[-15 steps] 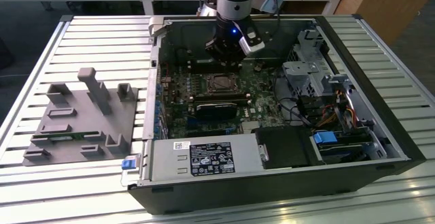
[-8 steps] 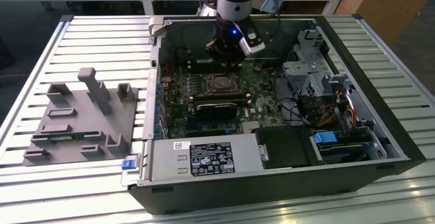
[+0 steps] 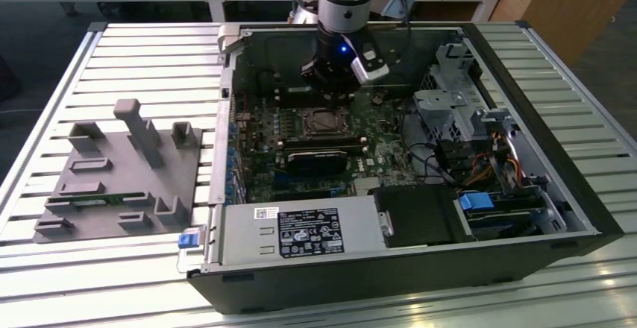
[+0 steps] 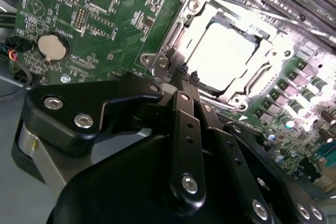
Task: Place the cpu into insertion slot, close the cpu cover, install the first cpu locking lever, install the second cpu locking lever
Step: 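Install the second cpu locking lever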
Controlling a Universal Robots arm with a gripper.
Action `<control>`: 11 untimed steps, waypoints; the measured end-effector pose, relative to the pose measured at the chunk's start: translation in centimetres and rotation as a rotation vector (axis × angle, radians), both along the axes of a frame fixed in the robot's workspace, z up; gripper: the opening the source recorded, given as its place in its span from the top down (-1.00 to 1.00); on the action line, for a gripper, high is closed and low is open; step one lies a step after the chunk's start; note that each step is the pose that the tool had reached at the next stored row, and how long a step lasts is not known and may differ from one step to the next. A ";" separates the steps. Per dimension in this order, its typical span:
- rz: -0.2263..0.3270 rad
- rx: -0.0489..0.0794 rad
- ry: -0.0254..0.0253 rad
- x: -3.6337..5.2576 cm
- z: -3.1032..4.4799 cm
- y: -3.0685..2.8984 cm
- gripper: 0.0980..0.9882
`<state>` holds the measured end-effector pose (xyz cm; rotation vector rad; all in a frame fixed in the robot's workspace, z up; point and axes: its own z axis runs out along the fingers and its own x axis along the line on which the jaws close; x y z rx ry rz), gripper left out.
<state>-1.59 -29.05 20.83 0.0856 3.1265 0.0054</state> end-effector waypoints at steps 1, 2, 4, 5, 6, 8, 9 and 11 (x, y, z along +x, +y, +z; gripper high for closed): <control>0.000 0.000 0.0000 0.00 0.00 -0.15 0.98; 0.000 0.000 0.0000 0.00 -0.01 -0.28 0.98; 0.000 0.000 -0.0001 0.00 -0.03 -0.63 0.98; 0.000 0.000 0.0000 0.00 -0.03 -0.79 0.98; 0.000 0.000 0.0000 0.00 -0.03 -0.93 0.98; 0.000 0.000 -0.0001 0.00 -0.04 -1.10 0.98; 0.000 0.000 -0.0001 0.00 -0.04 -1.13 0.98; 0.000 0.000 0.0001 -0.01 0.03 -1.14 0.98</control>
